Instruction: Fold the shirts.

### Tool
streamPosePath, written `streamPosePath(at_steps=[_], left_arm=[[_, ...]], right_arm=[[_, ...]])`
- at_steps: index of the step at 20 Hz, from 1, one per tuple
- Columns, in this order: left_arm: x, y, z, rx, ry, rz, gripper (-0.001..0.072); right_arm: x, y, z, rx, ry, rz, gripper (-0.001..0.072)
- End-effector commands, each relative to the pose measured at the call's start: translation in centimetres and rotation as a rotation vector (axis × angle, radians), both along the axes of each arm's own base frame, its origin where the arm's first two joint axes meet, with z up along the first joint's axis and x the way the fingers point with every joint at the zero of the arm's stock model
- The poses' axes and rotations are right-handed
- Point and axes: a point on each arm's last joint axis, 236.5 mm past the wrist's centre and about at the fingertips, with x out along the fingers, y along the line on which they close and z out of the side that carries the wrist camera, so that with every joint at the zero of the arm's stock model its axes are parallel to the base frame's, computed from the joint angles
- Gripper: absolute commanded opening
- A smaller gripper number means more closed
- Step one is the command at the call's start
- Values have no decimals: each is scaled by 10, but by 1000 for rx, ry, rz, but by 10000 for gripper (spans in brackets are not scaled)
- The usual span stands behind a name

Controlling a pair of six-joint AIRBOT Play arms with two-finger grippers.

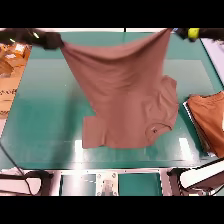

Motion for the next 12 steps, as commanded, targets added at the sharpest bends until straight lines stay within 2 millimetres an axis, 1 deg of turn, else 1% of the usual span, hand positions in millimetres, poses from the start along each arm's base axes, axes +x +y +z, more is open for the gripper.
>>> streamPosePath(at_steps=[1,2,3,4,5,6,7,8,9,11,12], left_arm=[[-2,8,-123,40,276,16,26],[-7,9,-146,45,327,18,25],[-13,12,-168,61,374,19,26],[-18,16,-183,78,409,29,25],[-20,24,-195,114,434,45,26],[-20,35,-203,155,448,68,26],[-20,45,-207,190,452,95,26],[-19,55,-208,224,452,124,25],[-19,63,-210,248,456,142,26],[-20,79,-212,282,461,166,26],[-22,85,-212,281,476,181,26]], right_arm=[[7,20,-84,11,175,77,20],[2,16,-95,10,215,91,53],[-4,5,-103,-1,249,92,256],[-11,-10,-105,-3,279,83,307],[-18,-28,-107,17,316,63,173],[-28,-46,-109,37,362,46,24],[-42,-62,-112,59,418,38,20],[-55,-72,-114,69,463,45,19],[-69,-78,-117,74,514,57,19],[-101,-82,-128,29,611,71,19],[-116,-78,-132,13,643,71,18]])
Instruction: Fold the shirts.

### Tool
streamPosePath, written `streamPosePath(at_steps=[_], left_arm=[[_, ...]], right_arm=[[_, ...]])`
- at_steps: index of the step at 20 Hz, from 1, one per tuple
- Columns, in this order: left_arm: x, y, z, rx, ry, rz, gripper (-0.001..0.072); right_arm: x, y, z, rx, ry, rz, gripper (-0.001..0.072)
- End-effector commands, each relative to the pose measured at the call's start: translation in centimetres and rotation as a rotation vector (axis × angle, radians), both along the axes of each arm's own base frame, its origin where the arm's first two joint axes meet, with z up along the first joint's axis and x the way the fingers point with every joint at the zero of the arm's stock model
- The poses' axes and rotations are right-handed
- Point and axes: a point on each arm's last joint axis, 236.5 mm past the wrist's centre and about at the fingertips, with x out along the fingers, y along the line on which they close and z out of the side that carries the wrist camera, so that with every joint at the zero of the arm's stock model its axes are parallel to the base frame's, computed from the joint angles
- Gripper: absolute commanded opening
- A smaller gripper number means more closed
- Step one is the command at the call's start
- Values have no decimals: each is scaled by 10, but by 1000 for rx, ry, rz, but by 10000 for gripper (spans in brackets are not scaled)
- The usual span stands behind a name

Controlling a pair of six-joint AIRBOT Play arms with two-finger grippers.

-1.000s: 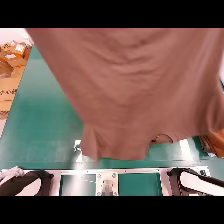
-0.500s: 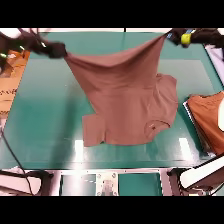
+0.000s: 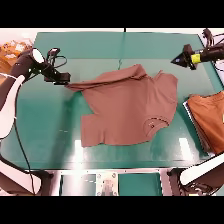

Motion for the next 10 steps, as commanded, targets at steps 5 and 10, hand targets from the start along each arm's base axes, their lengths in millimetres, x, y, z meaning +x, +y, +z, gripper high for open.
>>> streamPosePath(at_steps=[5,10], left_arm=[[-24,67,-13,63,125,119,26],[-33,81,-14,58,161,145,26]], right_arm=[[-175,42,-44,-11,204,-83,19],[-316,161,-108,345,299,-125,488]])
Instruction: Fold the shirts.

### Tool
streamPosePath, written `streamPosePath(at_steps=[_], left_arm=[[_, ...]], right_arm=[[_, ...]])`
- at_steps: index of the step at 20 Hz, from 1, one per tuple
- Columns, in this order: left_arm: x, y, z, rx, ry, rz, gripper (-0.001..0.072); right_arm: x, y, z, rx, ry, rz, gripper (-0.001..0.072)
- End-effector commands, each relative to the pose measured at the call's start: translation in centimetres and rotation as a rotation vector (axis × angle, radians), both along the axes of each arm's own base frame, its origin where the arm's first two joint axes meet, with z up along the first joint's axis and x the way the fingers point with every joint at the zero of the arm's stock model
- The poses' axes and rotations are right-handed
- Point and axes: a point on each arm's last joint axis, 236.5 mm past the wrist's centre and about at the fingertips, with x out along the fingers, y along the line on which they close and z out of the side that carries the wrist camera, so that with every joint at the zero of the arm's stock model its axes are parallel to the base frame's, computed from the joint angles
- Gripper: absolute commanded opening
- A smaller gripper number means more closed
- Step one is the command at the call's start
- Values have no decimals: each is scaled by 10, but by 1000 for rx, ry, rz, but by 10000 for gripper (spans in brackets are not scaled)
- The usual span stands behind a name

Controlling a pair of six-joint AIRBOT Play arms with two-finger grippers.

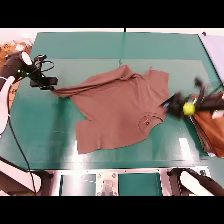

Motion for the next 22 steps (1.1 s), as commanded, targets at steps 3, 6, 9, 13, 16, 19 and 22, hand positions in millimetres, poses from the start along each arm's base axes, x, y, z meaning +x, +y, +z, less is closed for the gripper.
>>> streamPosePath(at_steps=[3,6,9,13,16,19,22], left_arm=[[-12,6,-2,-11,50,14,26],[-15,6,-2,-12,63,12,26],[-17,5,-2,-12,73,10,26],[-20,6,-3,-7,79,-17,26],[-32,4,0,-12,127,-24,25],[-56,-3,13,-29,187,-30,24],[-98,-19,10,-86,228,-20,24]], right_arm=[[-104,73,-91,157,139,-110,485],[-91,75,-106,88,84,-155,334],[-79,70,-120,27,85,-187,336],[-68,68,-138,-30,127,-151,231],[-5,56,-115,-70,-26,-106,21],[67,-9,-83,-125,-95,-129,21],[105,-82,-64,-131,-77,-166,21]])
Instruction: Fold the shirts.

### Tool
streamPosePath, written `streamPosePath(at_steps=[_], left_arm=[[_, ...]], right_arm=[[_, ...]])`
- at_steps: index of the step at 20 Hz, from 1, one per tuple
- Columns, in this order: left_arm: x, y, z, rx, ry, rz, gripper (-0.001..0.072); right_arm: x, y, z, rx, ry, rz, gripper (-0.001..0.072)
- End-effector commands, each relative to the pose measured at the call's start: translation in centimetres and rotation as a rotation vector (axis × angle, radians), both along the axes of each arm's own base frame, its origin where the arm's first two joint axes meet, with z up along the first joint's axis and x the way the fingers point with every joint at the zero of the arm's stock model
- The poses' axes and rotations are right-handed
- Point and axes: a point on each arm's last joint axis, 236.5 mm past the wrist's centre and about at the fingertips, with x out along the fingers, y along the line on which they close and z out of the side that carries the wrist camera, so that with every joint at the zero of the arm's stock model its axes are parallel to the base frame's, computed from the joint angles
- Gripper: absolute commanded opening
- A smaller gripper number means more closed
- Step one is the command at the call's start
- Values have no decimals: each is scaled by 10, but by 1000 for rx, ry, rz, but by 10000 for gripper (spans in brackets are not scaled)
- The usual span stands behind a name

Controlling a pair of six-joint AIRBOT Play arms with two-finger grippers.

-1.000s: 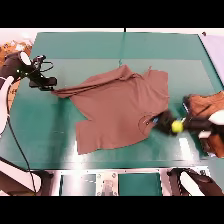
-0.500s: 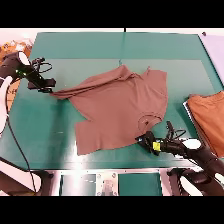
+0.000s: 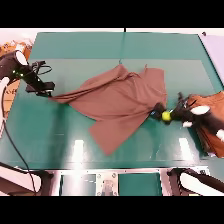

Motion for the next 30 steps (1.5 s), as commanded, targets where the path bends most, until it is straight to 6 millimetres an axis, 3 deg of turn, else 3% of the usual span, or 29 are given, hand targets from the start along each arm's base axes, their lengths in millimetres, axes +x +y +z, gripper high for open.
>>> streamPosePath(at_steps=[1,3,5,8,9,10,13,16,19,21,22,25,27,28,29,30], left_arm=[[-48,-21,-5,-73,44,24,25],[-73,-54,-14,-200,21,76,25],[-83,-80,-21,-313,-42,125,25],[-96,-74,-49,-277,-72,182,26],[-95,-71,-56,-264,-86,196,26],[-90,-69,-57,-256,-109,205,26],[-71,-64,-49,-245,-176,213,27],[-57,-62,-37,-242,-220,185,27],[-55,-62,-34,-238,-228,166,27],[-55,-62,-34,-236,-233,151,27],[-55,-62,-34,-236,-233,151,27],[-55,-62,-34,-237,-231,150,27],[-58,-63,-34,-240,-219,145,27],[-59,-63,-35,-241,-215,144,27],[-60,-63,-35,-238,-214,142,27],[-61,-62,-36,-232,-210,136,27]], right_arm=[[31,-75,13,-36,17,12,21],[42,-82,10,-36,12,35,21],[48,-76,3,-36,19,66,21],[52,-77,6,-34,12,79,23],[48,-76,10,-13,22,96,112],[40,-74,15,20,40,119,212],[13,-78,23,103,115,141,214],[-19,-82,13,97,214,156,214],[-49,-56,-11,86,255,150,235],[-62,-35,-36,72,278,156,444],[-63,-26,-45,56,272,165,480],[-49,-6,-61,17,240,159,478],[-32,-5,-63,-13,199,137,460],[-26,-8,-61,-26,181,130,400],[-20,-10,-57,-31,167,126,296],[-15,-13,-54,-32,155,123,266]])
